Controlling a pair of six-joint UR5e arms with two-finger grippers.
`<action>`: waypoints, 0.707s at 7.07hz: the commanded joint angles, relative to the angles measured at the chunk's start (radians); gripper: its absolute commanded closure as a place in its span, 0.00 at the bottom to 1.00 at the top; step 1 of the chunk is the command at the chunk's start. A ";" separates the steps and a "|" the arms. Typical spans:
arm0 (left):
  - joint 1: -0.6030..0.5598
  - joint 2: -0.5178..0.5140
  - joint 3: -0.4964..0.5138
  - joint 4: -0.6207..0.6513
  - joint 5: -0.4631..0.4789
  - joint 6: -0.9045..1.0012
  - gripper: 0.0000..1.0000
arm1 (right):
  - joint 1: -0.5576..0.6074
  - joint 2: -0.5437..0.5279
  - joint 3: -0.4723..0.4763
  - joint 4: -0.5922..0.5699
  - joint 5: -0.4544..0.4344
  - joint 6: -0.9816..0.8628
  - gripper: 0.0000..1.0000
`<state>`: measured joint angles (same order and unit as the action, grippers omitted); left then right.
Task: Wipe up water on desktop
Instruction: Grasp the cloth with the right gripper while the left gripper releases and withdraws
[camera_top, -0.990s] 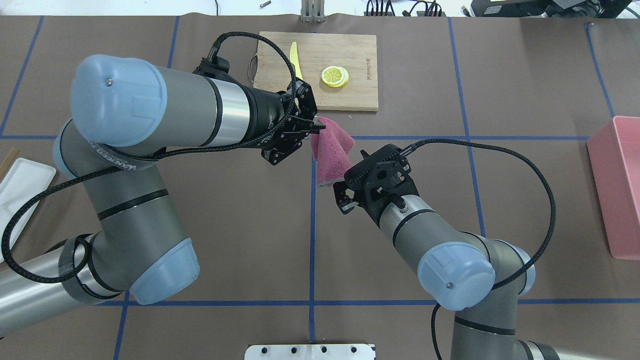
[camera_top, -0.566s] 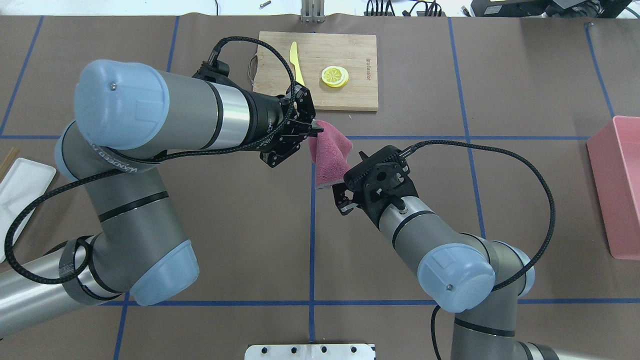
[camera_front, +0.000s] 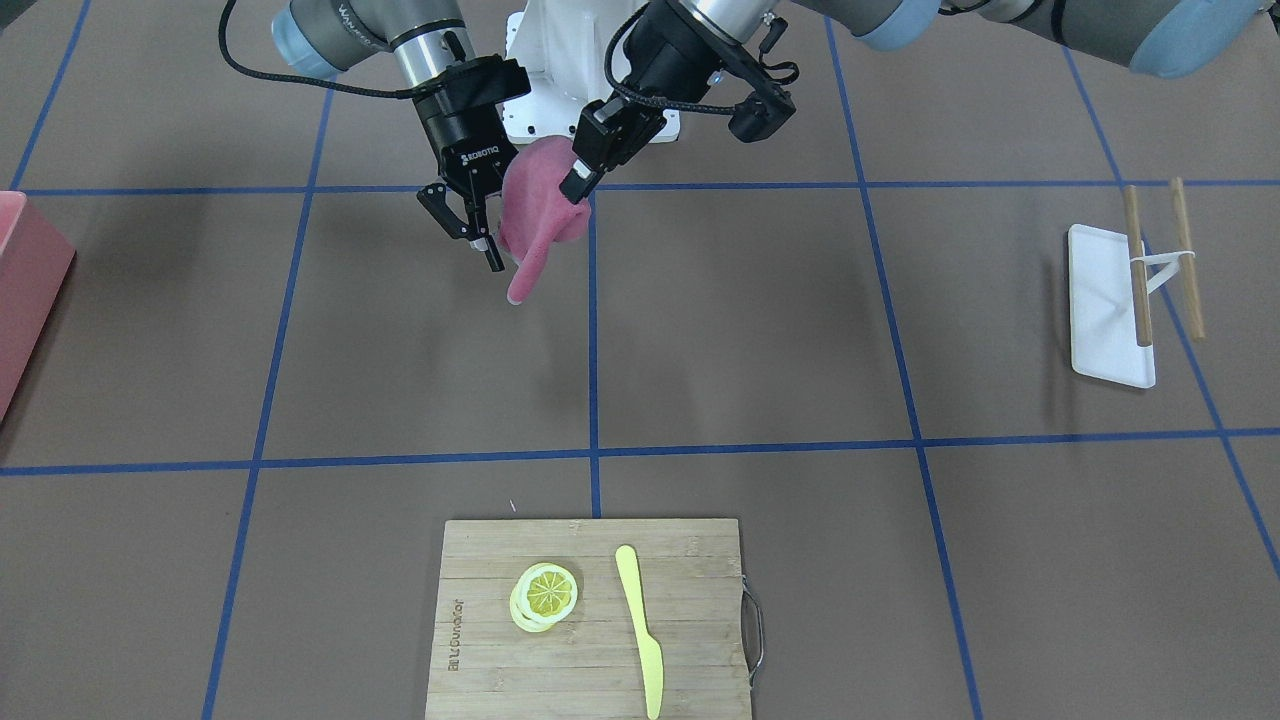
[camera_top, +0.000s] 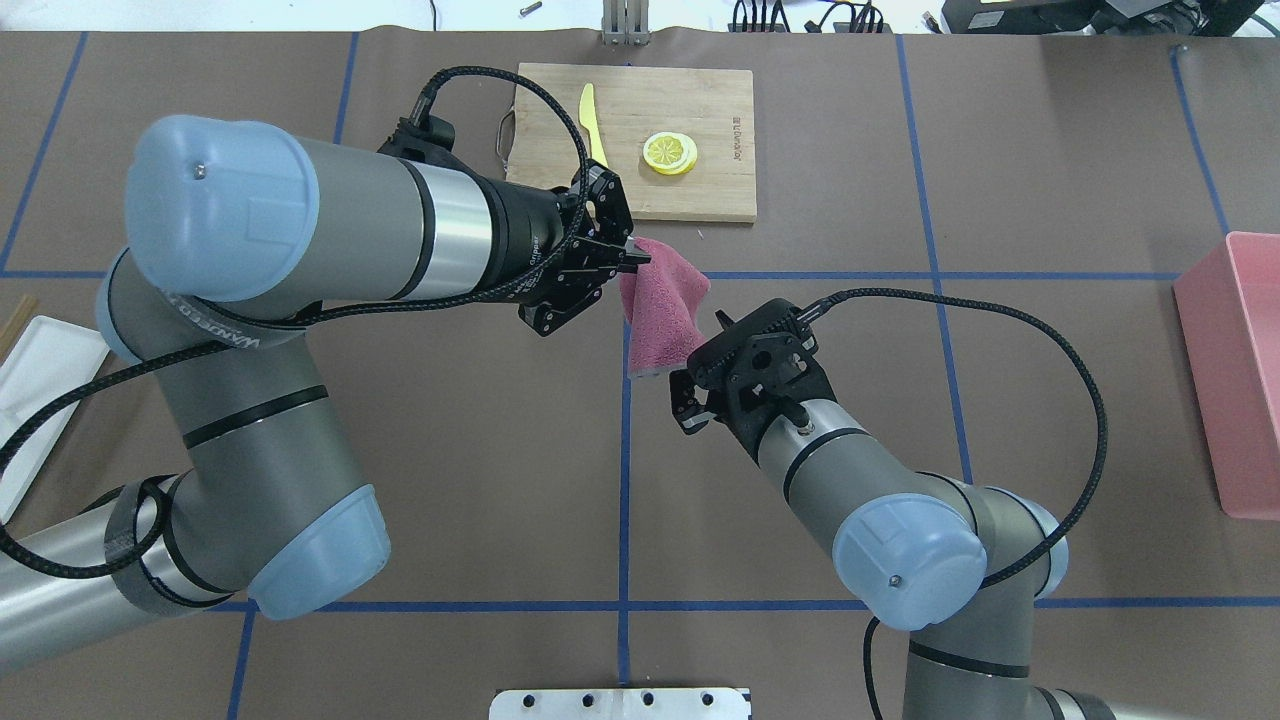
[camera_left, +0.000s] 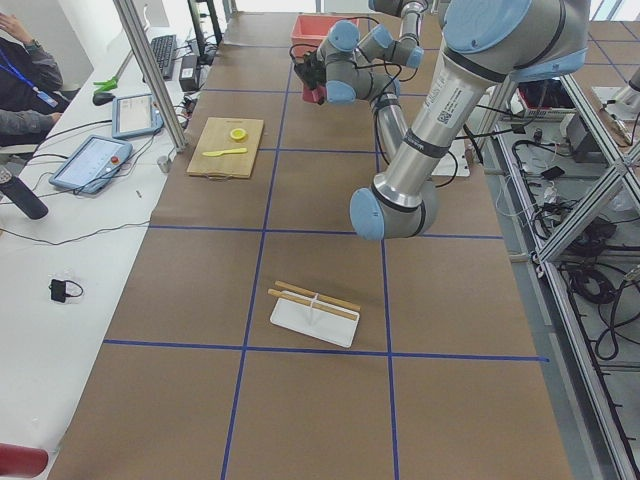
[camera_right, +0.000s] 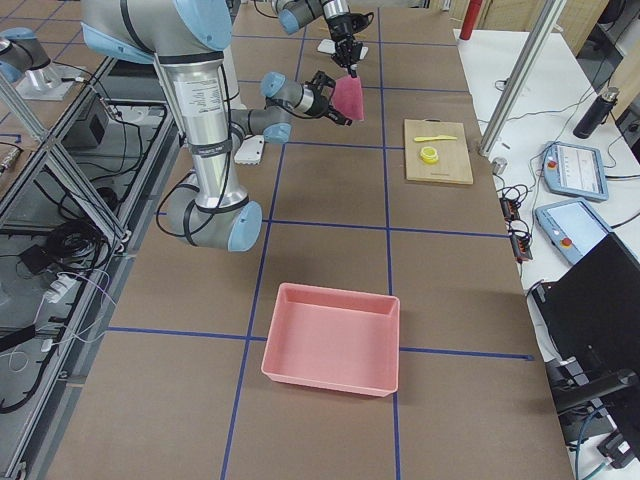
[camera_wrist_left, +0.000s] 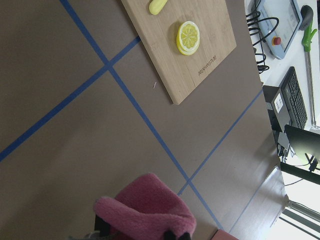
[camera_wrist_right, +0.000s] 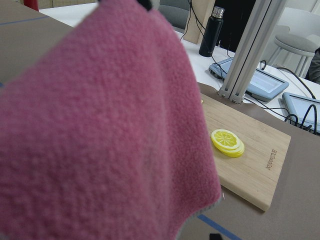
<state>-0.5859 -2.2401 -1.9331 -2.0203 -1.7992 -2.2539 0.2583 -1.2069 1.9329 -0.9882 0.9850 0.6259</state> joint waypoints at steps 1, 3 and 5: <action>0.000 0.002 -0.001 0.000 0.000 0.001 1.00 | -0.001 -0.008 0.000 -0.003 0.000 0.000 0.70; 0.000 0.004 0.002 0.000 0.001 0.004 1.00 | 0.001 -0.010 0.003 -0.004 0.000 0.002 1.00; -0.005 0.052 -0.006 -0.003 0.007 0.127 0.02 | 0.004 -0.010 0.009 -0.003 0.001 0.002 1.00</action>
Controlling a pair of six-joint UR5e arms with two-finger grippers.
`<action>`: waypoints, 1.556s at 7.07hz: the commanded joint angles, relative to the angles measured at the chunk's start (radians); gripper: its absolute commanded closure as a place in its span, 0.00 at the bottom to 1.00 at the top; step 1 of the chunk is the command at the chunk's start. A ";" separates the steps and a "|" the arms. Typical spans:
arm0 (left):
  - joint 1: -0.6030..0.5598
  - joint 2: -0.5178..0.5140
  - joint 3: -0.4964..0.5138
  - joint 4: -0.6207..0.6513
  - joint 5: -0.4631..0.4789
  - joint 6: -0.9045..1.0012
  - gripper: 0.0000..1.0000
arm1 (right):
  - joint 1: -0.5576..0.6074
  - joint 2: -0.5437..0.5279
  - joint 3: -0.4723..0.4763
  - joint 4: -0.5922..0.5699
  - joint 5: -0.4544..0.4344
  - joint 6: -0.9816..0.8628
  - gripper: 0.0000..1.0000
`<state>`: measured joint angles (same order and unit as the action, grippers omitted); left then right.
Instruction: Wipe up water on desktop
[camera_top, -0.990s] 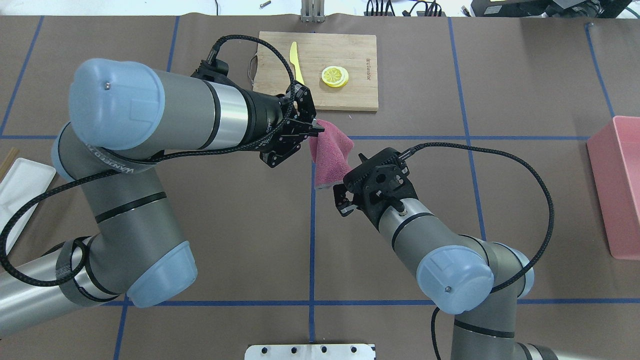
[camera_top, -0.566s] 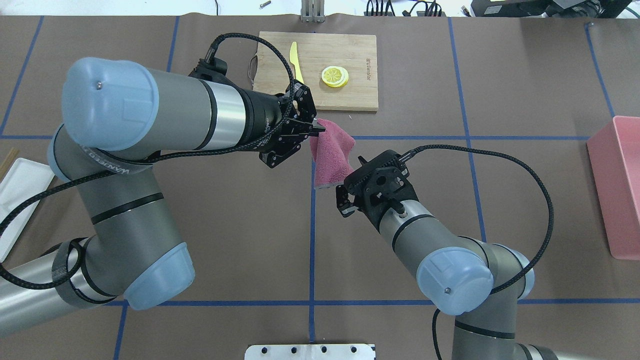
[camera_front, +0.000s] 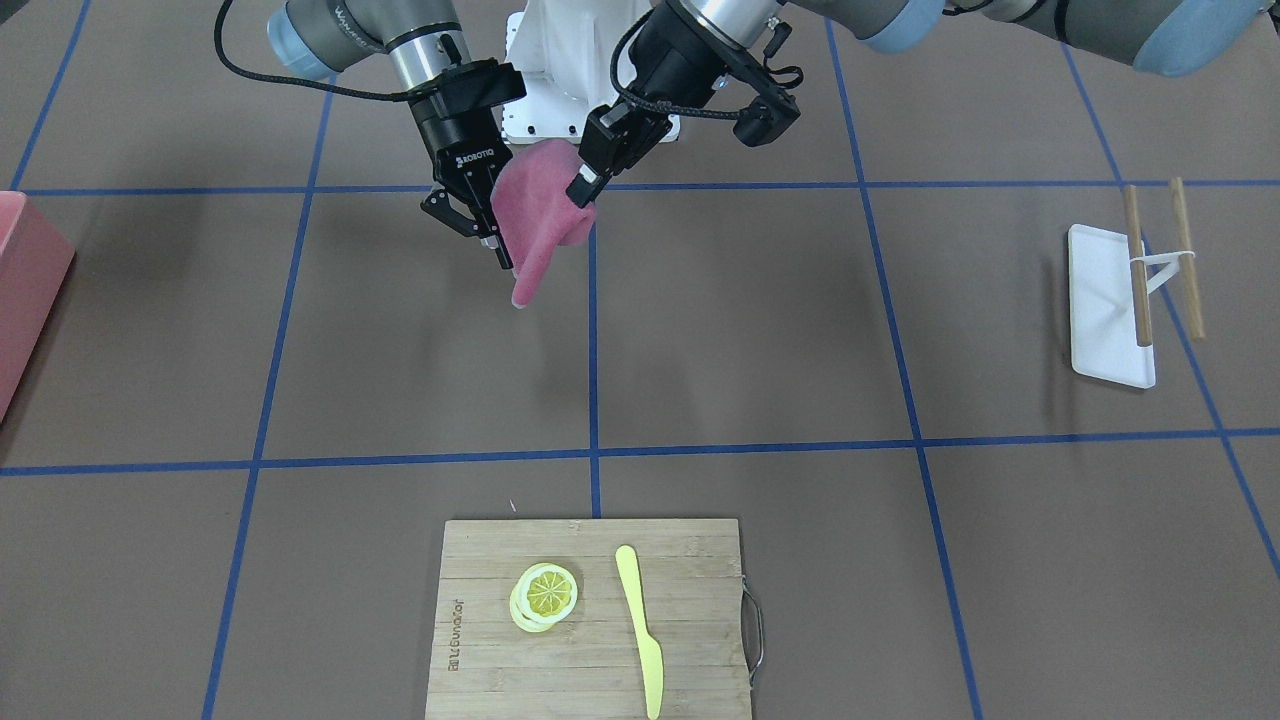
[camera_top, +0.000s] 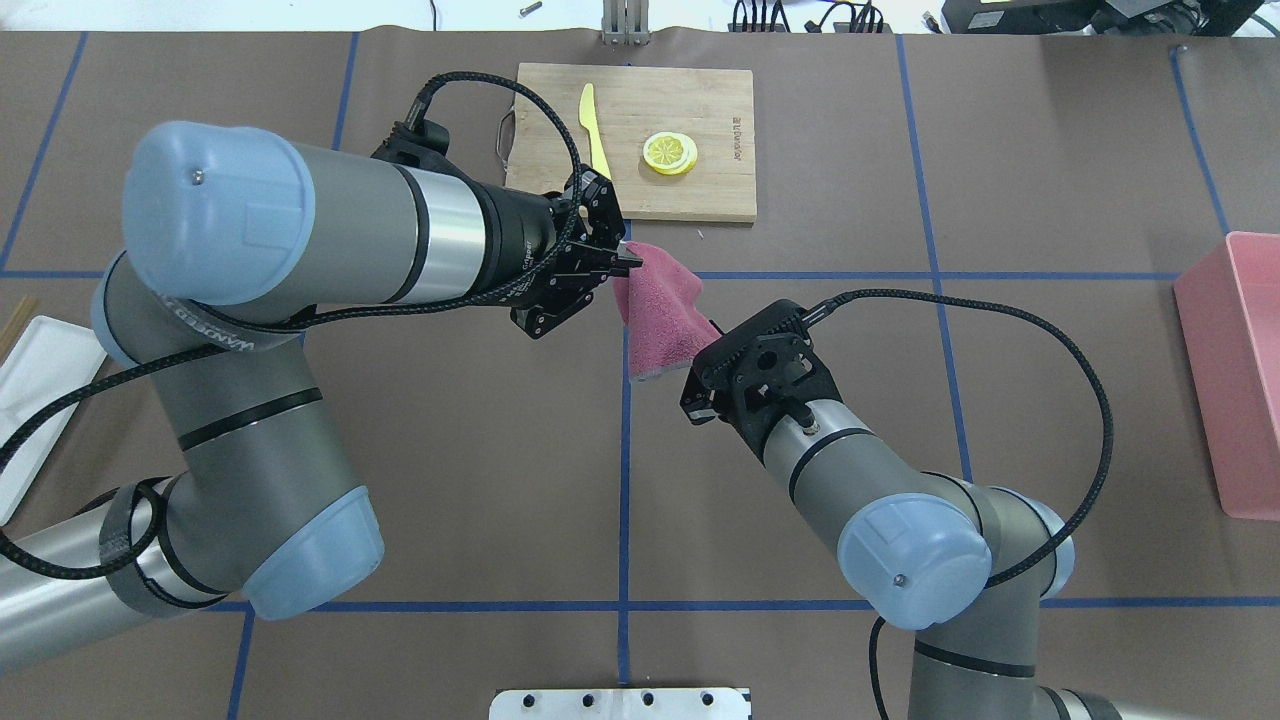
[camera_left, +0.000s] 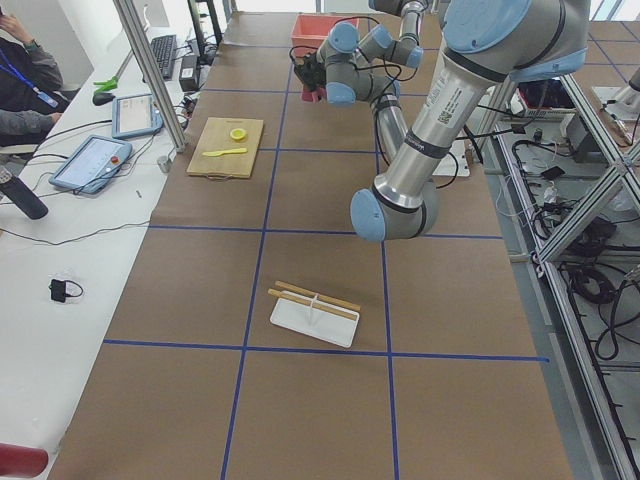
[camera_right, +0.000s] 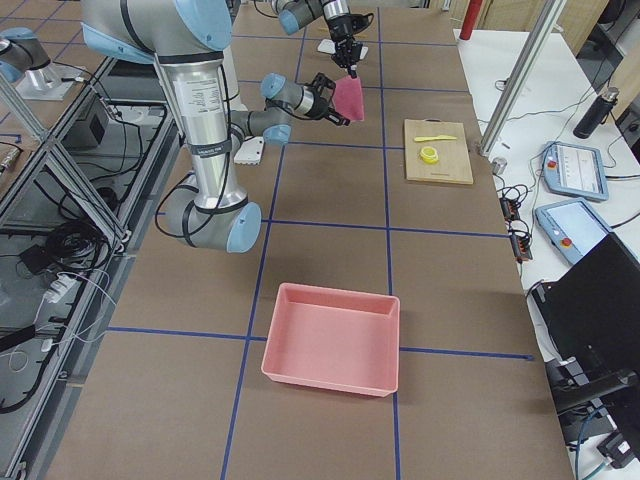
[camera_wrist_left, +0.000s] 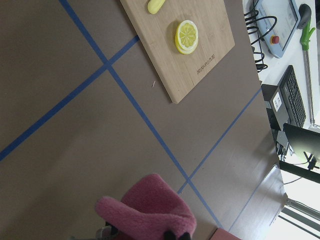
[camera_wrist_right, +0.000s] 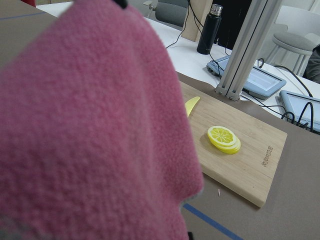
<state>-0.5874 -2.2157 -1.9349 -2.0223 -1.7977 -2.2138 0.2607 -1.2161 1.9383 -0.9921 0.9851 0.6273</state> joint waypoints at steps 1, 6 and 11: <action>-0.008 0.075 -0.019 -0.001 0.004 0.150 0.01 | 0.005 0.004 0.005 0.001 0.001 0.012 1.00; -0.123 0.305 -0.018 0.000 0.000 0.658 0.02 | 0.110 0.013 0.004 0.000 0.047 0.158 1.00; -0.553 0.589 0.040 0.031 -0.284 1.621 0.02 | 0.221 0.013 0.007 -0.002 0.167 0.190 1.00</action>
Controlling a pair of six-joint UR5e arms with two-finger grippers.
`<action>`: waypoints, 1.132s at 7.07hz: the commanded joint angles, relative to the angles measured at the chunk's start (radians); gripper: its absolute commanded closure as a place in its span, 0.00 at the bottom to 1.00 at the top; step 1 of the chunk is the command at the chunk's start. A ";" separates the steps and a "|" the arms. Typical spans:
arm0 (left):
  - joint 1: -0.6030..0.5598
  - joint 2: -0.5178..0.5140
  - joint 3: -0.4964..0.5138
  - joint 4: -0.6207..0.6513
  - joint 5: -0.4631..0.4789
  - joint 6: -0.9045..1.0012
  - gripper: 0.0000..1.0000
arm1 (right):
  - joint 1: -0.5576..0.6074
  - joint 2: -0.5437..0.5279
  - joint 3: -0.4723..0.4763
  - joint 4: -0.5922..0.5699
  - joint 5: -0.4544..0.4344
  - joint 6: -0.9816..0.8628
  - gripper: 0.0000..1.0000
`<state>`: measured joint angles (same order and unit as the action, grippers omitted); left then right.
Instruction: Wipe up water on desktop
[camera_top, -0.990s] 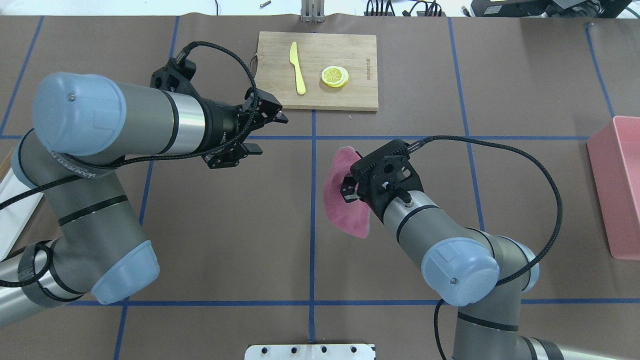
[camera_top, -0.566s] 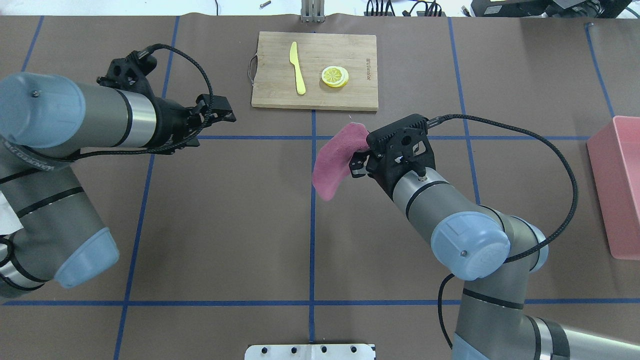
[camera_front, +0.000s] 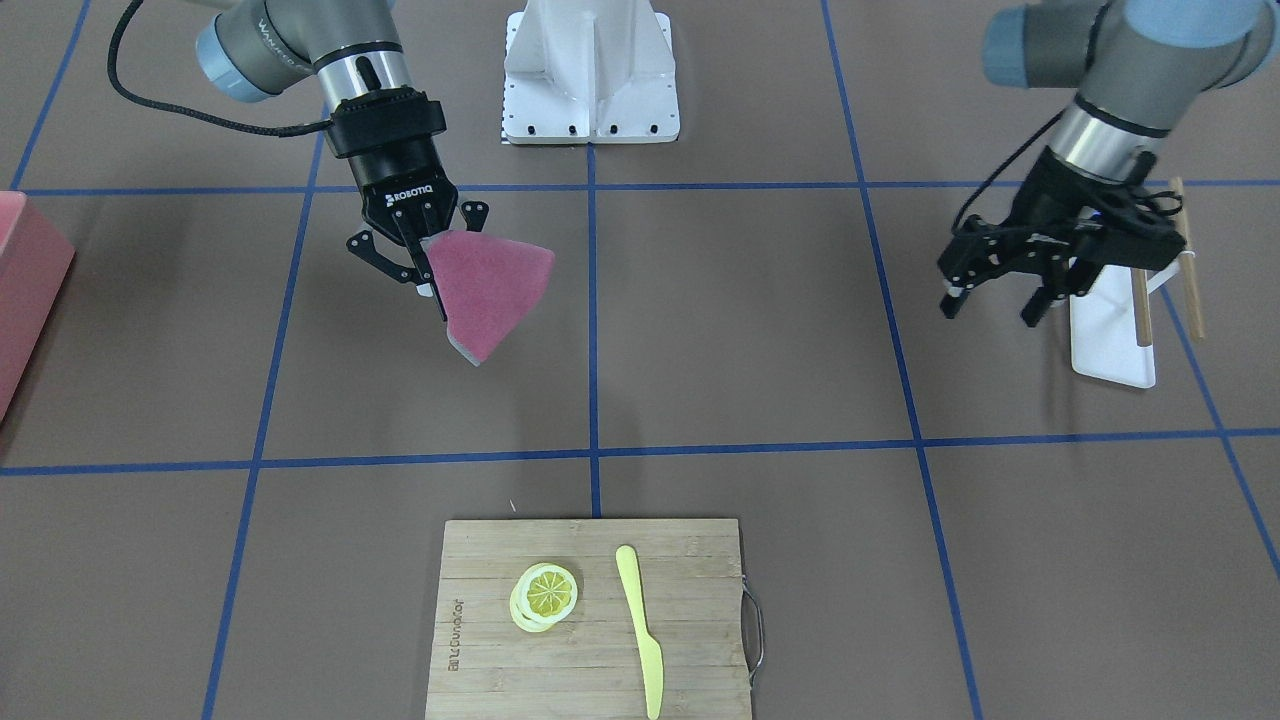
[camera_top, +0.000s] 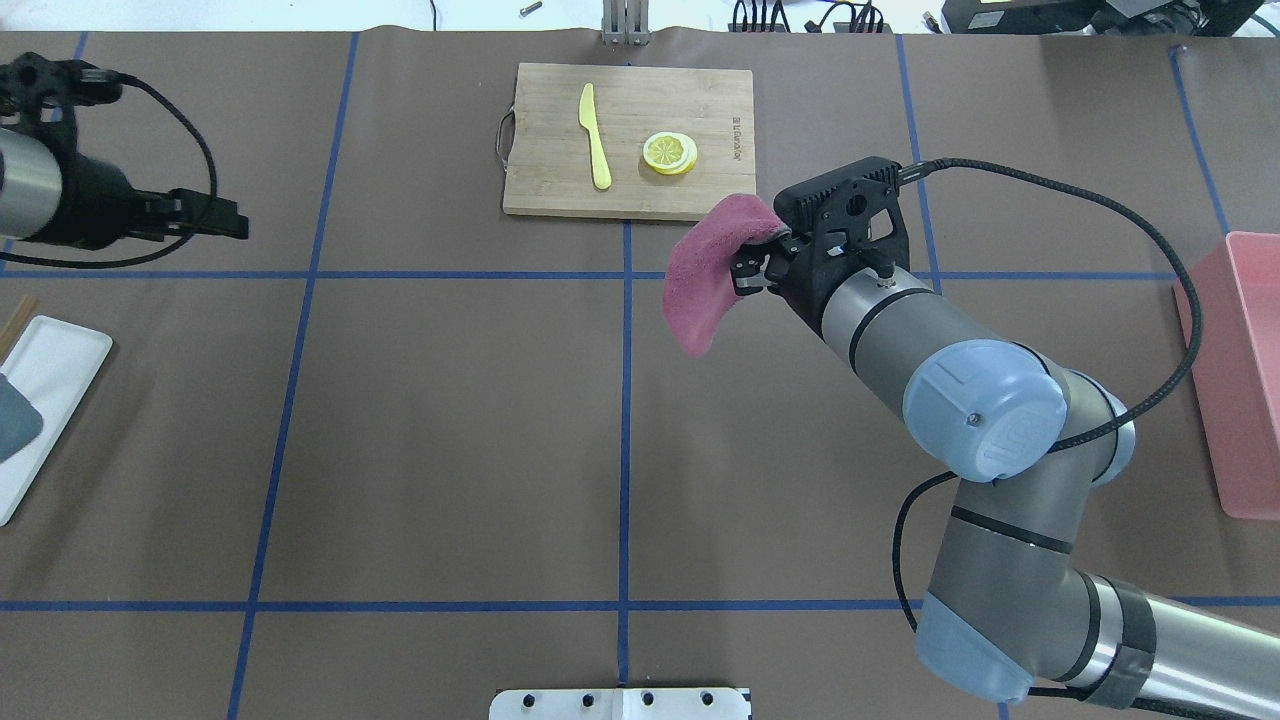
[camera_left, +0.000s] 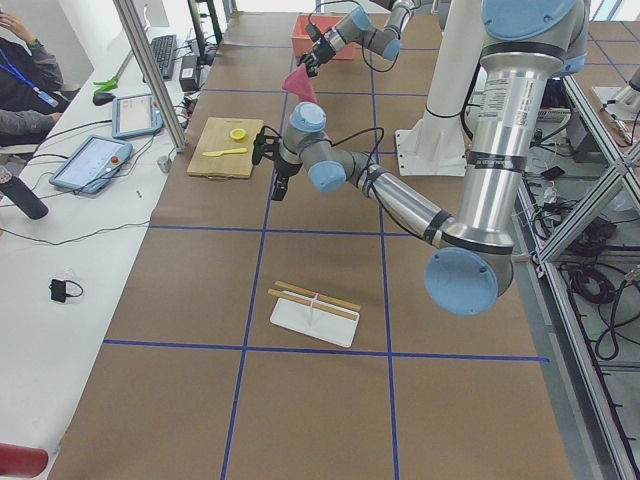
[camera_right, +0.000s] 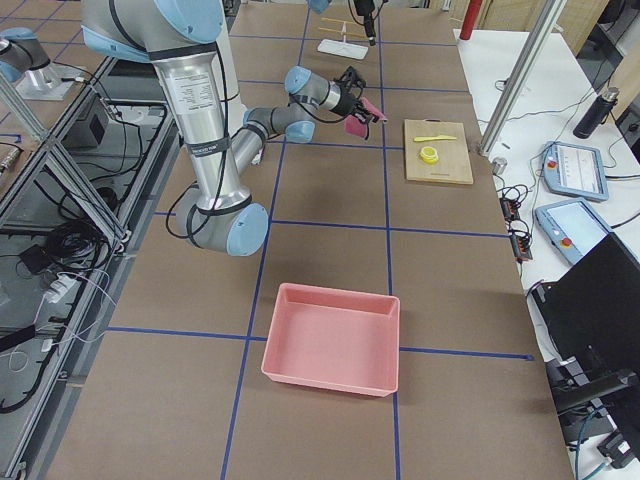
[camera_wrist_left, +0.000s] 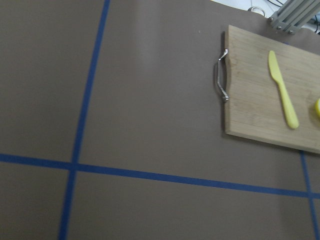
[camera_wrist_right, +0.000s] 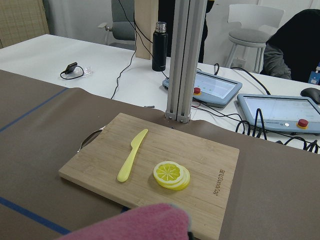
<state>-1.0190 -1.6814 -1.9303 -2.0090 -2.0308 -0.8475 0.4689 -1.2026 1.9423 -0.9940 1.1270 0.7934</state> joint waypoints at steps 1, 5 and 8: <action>-0.232 0.066 0.091 0.071 -0.052 0.506 0.02 | 0.032 -0.002 0.006 -0.008 0.109 0.088 1.00; -0.646 0.054 0.340 0.294 -0.214 1.021 0.02 | 0.042 -0.014 0.172 -0.530 0.163 0.153 1.00; -0.681 0.060 0.390 0.283 -0.246 1.025 0.02 | 0.101 -0.064 0.031 -0.540 0.228 0.136 1.00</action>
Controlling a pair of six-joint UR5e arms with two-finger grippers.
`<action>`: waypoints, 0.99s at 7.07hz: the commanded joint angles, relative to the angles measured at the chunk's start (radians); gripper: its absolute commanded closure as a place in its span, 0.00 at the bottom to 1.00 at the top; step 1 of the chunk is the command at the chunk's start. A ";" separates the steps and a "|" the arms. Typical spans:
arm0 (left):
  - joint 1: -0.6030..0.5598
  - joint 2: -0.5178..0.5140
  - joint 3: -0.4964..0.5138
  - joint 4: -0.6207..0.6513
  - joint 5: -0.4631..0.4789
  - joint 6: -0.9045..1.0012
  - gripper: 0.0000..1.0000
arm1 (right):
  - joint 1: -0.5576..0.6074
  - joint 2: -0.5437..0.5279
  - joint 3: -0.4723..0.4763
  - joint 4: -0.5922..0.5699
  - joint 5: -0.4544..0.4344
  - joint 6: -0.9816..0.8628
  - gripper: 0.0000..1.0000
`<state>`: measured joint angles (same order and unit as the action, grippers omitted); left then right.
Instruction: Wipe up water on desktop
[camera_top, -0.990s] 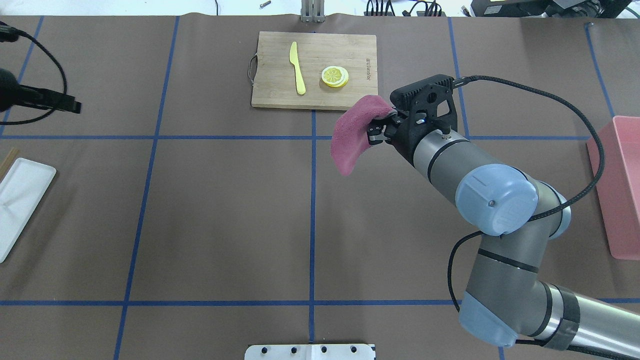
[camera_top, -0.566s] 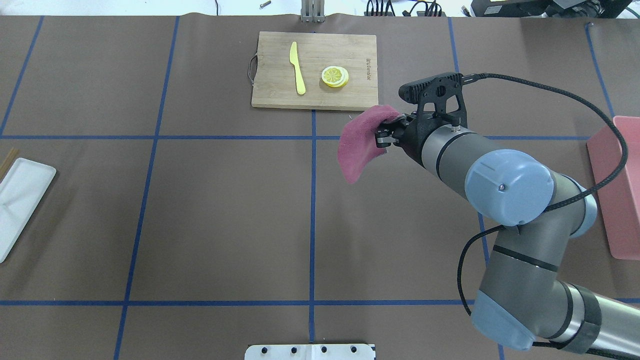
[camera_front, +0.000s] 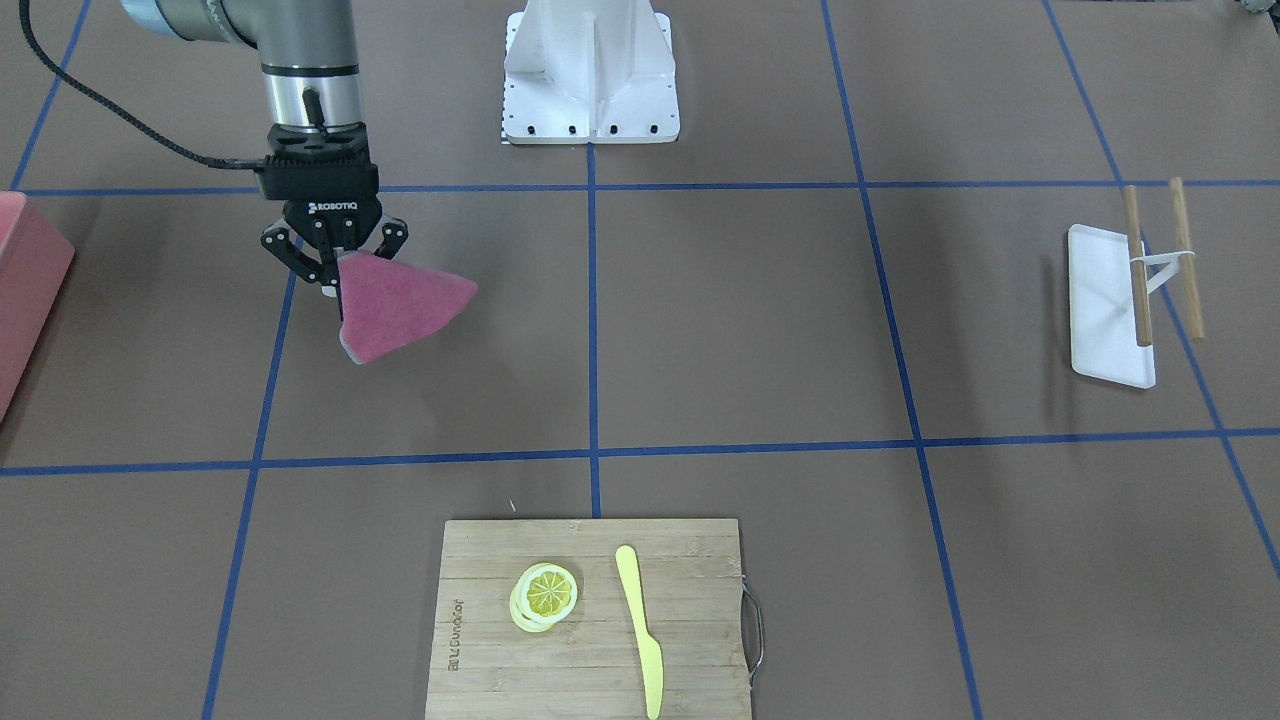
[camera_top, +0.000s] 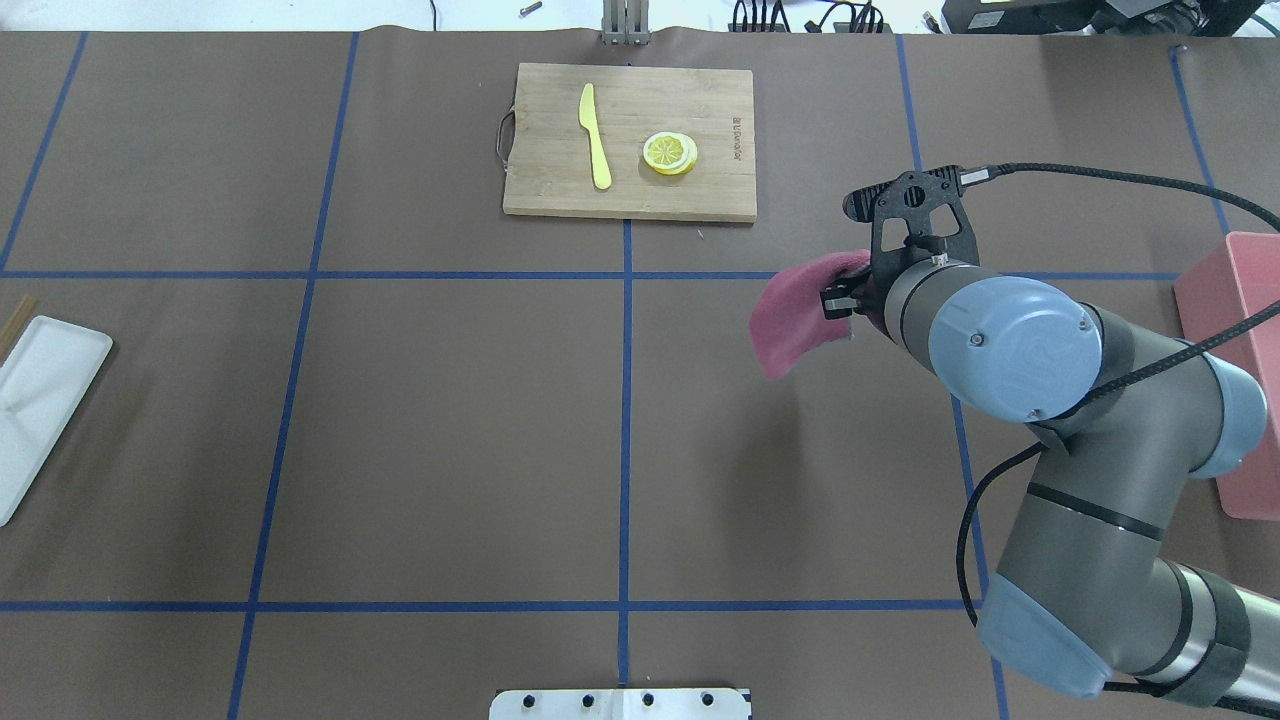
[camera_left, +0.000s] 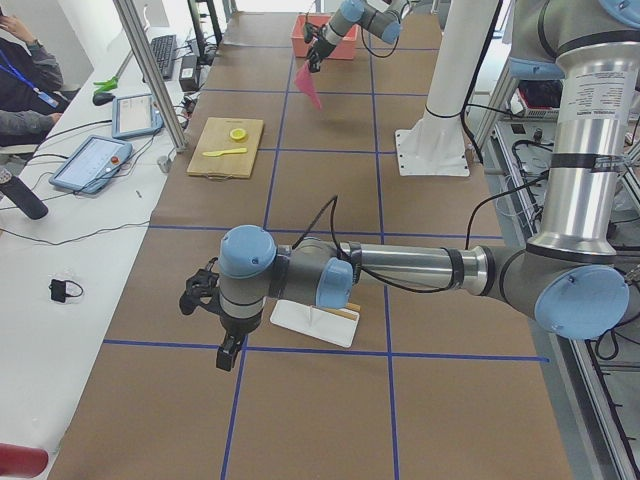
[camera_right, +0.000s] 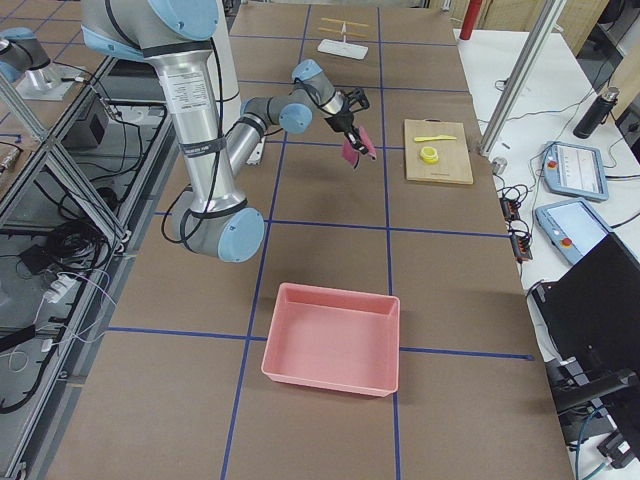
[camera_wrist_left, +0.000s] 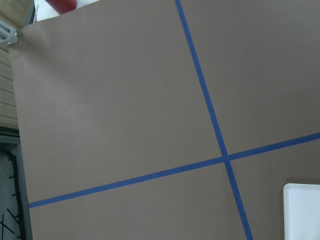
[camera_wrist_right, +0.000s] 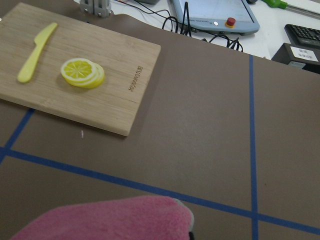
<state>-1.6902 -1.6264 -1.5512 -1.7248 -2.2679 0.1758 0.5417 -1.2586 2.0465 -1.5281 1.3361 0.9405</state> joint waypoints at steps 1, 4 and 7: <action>-0.009 0.011 0.013 -0.002 -0.009 0.002 0.01 | 0.053 -0.019 -0.097 -0.007 0.029 -0.023 1.00; -0.008 0.023 0.022 -0.004 -0.018 -0.009 0.02 | 0.121 -0.028 -0.127 -0.183 0.026 -0.136 1.00; -0.008 0.022 0.019 -0.004 -0.018 -0.009 0.02 | 0.173 0.063 -0.323 -0.172 0.023 -0.169 1.00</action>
<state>-1.6981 -1.6041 -1.5320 -1.7288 -2.2855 0.1684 0.6994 -1.2492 1.8012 -1.7001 1.3597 0.7739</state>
